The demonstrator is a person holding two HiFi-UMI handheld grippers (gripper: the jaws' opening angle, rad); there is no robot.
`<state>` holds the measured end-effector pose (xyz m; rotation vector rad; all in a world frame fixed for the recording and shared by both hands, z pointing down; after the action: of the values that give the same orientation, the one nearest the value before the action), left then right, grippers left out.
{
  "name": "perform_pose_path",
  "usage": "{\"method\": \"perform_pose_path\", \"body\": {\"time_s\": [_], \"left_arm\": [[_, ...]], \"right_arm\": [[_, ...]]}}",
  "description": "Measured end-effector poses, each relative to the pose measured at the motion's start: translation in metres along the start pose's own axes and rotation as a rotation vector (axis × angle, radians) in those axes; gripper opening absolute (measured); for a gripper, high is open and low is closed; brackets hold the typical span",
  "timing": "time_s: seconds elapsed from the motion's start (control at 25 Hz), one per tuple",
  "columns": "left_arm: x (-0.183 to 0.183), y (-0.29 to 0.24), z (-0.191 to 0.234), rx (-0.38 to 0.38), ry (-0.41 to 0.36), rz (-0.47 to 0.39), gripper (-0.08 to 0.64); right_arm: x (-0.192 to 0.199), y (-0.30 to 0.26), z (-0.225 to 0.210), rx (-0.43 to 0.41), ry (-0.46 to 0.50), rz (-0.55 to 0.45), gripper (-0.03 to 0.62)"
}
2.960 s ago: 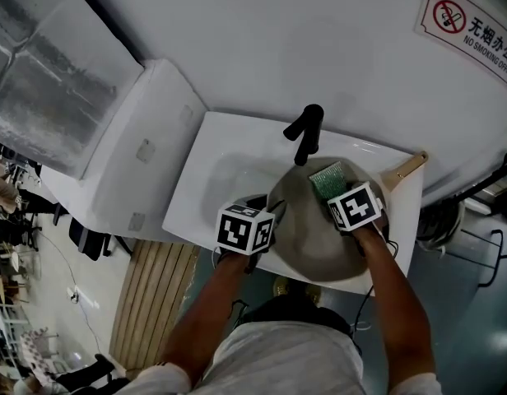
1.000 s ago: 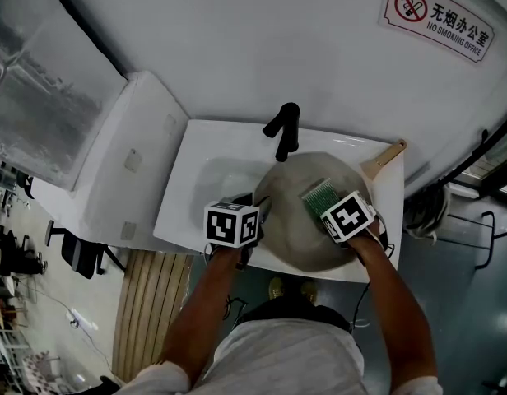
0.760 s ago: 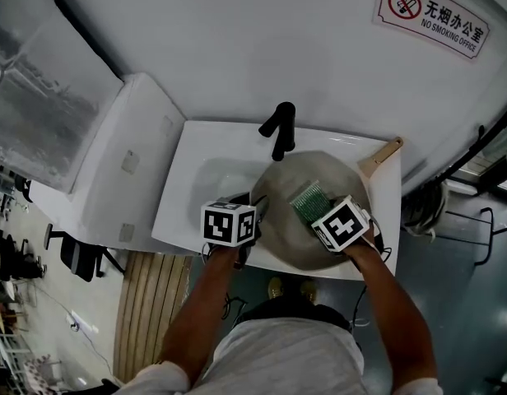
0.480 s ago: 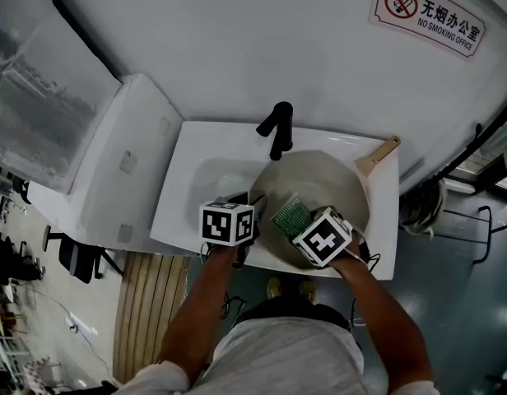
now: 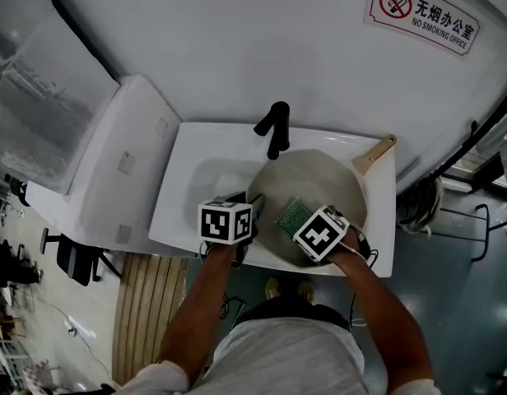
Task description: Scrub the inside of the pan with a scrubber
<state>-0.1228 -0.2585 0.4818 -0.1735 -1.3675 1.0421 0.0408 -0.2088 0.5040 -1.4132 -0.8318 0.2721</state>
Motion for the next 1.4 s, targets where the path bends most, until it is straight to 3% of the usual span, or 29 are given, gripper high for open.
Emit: {"method": "perform_pose_path", "body": {"time_s": [0.32,0.64,1.0,1.2,1.4], "left_arm": [[0.0,0.001,0.0,-0.001,0.0,-0.001,0.146],[-0.002,0.001,-0.002,0.002,-0.019,-0.004,0.152],[-0.013,0.022,-0.002,-0.044,-0.053,-0.056,0.164],[-0.037,0.051,-0.008,-0.085,-0.091,-0.168,0.164],[-0.066,0.077,-0.023,-0.075,-0.124,-0.3,0.164]], "right_arm": [[0.017,0.006,-0.025,0.076,-0.032,0.037,0.304],[0.022,0.022,-0.04,0.09,-0.093,-0.01,0.304],[0.015,0.06,-0.046,0.085,-0.169,-0.224,0.304],[0.006,0.088,-0.047,0.082,-0.226,-0.39,0.304],[-0.005,0.115,-0.046,0.084,-0.239,-0.517,0.304]]}}
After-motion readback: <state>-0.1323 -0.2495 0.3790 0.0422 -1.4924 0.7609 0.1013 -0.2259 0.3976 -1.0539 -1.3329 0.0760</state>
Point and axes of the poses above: the fingertips, and each gripper's own axes: y backward along the fingers, z to its left, x out of its underside, the point moved 7 cm from there along y, backward along the fingers, and after that the axes turned 4 degrees about -y, right-handed, at the moved point
